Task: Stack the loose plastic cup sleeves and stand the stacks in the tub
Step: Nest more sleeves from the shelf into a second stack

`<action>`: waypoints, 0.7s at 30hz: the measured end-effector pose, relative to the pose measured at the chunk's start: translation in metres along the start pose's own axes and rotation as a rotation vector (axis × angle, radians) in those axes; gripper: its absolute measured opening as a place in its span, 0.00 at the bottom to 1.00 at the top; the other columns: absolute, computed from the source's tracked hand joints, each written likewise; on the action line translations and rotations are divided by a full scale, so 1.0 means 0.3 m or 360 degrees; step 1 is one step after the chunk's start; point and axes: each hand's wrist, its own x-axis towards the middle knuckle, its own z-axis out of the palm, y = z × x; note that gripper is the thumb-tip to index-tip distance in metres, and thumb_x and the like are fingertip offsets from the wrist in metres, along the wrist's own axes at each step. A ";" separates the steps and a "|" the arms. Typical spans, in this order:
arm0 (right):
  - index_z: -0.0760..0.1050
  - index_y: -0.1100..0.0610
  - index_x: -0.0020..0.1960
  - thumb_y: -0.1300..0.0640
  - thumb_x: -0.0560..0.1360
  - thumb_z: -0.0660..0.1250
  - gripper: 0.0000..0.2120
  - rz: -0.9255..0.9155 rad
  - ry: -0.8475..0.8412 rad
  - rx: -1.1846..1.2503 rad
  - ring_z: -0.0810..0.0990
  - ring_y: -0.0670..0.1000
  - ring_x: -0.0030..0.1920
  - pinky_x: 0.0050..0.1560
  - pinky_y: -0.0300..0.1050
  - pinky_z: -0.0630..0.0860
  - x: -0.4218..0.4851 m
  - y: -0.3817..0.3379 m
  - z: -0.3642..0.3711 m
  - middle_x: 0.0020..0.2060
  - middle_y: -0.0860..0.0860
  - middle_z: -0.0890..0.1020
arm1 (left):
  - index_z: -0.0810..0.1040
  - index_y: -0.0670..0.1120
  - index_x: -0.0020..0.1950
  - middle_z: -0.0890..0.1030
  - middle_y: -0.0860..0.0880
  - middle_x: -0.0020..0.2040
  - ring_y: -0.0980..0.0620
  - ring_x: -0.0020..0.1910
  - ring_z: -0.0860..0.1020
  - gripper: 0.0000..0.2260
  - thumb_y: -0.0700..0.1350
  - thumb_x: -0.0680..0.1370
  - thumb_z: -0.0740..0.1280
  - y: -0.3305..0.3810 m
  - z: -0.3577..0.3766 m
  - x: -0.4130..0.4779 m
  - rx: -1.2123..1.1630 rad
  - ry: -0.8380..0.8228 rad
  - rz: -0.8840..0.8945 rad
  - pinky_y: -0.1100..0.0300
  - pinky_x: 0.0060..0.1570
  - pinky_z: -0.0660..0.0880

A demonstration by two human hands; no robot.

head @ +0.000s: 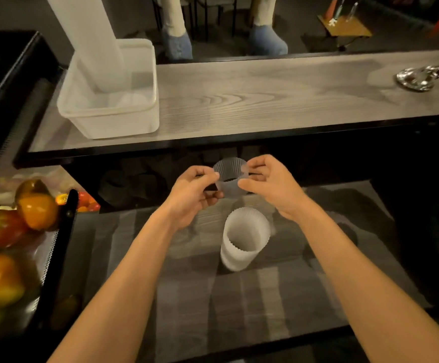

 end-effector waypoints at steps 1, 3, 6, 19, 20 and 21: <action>0.72 0.53 0.64 0.58 0.71 0.78 0.25 -0.0039 0.0006 0.0002 0.81 0.51 0.60 0.61 0.49 0.80 -0.021 -0.020 -0.014 0.61 0.51 0.80 | 0.76 0.43 0.61 0.84 0.42 0.55 0.46 0.44 0.84 0.12 0.43 0.79 0.71 0.019 0.002 -0.024 0.0024 -0.0051 0.0032 0.55 0.47 0.80; 0.71 0.53 0.69 0.58 0.71 0.78 0.29 -0.0118 0.0019 -0.0041 0.81 0.50 0.58 0.61 0.49 0.80 -0.066 -0.068 -0.040 0.62 0.49 0.79 | 0.75 0.42 0.64 0.84 0.43 0.59 0.46 0.47 0.85 0.17 0.41 0.78 0.73 0.055 0.007 -0.068 0.0078 -0.0160 0.0138 0.55 0.48 0.81; 0.69 0.51 0.74 0.58 0.71 0.78 0.34 -0.0204 0.0003 -0.0107 0.82 0.48 0.56 0.58 0.48 0.81 -0.152 -0.151 -0.070 0.62 0.47 0.79 | 0.75 0.44 0.66 0.83 0.46 0.61 0.48 0.49 0.85 0.22 0.37 0.74 0.76 0.106 0.013 -0.133 0.0215 -0.0352 0.0317 0.55 0.52 0.82; 0.73 0.45 0.60 0.58 0.66 0.81 0.28 -0.0101 -0.0255 -0.0583 0.81 0.46 0.54 0.57 0.51 0.82 -0.380 -0.161 -0.055 0.56 0.45 0.78 | 0.79 0.49 0.62 0.81 0.54 0.61 0.58 0.62 0.78 0.23 0.39 0.69 0.80 0.055 -0.030 -0.239 0.0852 -0.0708 0.0489 0.48 0.65 0.77; 0.73 0.44 0.60 0.57 0.66 0.81 0.28 -0.0093 -0.0254 -0.0587 0.81 0.46 0.54 0.57 0.50 0.81 -0.386 -0.159 -0.056 0.56 0.45 0.78 | 0.79 0.49 0.62 0.81 0.54 0.60 0.59 0.62 0.79 0.23 0.39 0.69 0.80 0.053 -0.030 -0.240 0.0861 -0.0709 0.0489 0.49 0.65 0.77; 0.73 0.44 0.60 0.57 0.66 0.81 0.28 -0.0086 -0.0251 -0.0607 0.81 0.45 0.54 0.56 0.49 0.81 -0.391 -0.155 -0.057 0.56 0.44 0.78 | 0.79 0.49 0.62 0.81 0.55 0.60 0.59 0.61 0.79 0.23 0.39 0.70 0.80 0.051 -0.028 -0.243 0.0873 -0.0713 0.0492 0.49 0.64 0.78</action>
